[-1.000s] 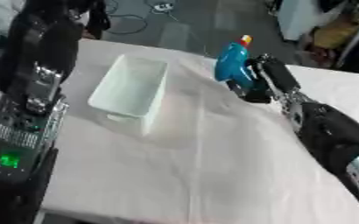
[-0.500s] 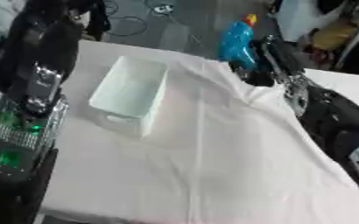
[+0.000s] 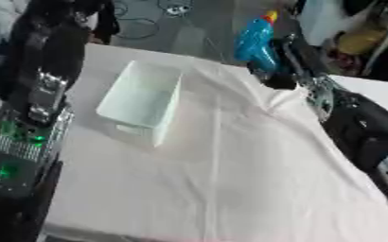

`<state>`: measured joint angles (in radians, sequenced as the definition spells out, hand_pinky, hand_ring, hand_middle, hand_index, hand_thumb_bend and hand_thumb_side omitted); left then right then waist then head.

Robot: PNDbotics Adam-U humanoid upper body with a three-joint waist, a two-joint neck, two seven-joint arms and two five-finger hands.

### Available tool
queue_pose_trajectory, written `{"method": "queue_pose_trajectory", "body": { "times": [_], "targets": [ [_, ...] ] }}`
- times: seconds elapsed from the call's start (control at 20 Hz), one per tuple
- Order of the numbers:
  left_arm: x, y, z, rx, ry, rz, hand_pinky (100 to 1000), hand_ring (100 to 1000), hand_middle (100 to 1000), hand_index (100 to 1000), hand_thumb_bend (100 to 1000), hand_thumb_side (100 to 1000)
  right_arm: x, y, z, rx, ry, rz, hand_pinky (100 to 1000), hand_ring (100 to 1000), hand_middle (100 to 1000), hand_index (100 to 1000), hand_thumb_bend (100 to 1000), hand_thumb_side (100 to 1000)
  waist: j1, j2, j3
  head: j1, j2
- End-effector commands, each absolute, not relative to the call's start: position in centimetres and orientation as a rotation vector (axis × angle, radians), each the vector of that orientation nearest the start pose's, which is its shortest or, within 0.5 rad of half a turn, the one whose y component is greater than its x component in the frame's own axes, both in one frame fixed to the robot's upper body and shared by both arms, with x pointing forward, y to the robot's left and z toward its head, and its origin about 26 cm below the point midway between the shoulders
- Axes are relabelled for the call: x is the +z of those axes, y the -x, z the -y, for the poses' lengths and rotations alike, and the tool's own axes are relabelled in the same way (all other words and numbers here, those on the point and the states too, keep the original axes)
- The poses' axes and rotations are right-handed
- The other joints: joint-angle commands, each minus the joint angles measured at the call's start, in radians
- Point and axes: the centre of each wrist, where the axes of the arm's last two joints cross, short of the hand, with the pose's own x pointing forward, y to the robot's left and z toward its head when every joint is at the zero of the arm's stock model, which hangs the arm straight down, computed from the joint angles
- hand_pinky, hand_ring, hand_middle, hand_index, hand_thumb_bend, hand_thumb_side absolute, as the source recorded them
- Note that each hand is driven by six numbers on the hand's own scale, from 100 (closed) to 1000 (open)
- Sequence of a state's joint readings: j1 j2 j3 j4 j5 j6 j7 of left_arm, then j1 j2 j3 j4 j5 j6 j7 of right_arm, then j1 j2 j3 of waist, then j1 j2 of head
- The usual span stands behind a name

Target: Pick up objects on the table and place them in the box.

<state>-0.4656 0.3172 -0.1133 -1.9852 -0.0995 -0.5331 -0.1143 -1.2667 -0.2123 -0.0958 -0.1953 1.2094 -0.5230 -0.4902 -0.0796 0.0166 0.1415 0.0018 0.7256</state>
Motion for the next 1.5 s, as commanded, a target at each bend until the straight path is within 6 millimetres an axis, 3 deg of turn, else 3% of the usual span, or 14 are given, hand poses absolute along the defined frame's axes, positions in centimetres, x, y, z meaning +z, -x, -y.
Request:
{"method": "queue_pose_trajectory", "body": {
  "times": [0.05,0.8,1.5],
  "targets": [
    [24.2,-30.8,-21.4,0.898,-0.019,-3.141,807,697,862,869,366,1000,16.2,-52.7,20.7,1.119,0.953,2.067,100,100,100,100,100,552,0.004,-0.013,0.003,0.006,-0.012],
    [25.1,-30.9,-20.2,0.855,-0.088,-3.116,808,703,860,869,370,1000,17.0,-52.6,15.8,1.162,0.813,2.179,100,100,100,100,100,555,-0.006,-0.002,0.043,0.02,-0.02],
    [26.0,-30.9,-19.0,0.799,-0.153,-3.098,809,709,859,869,375,1000,18.7,-52.7,13.7,1.146,0.804,2.229,100,100,100,100,100,573,-0.023,0.011,0.089,0.027,-0.049]
  ]
}}
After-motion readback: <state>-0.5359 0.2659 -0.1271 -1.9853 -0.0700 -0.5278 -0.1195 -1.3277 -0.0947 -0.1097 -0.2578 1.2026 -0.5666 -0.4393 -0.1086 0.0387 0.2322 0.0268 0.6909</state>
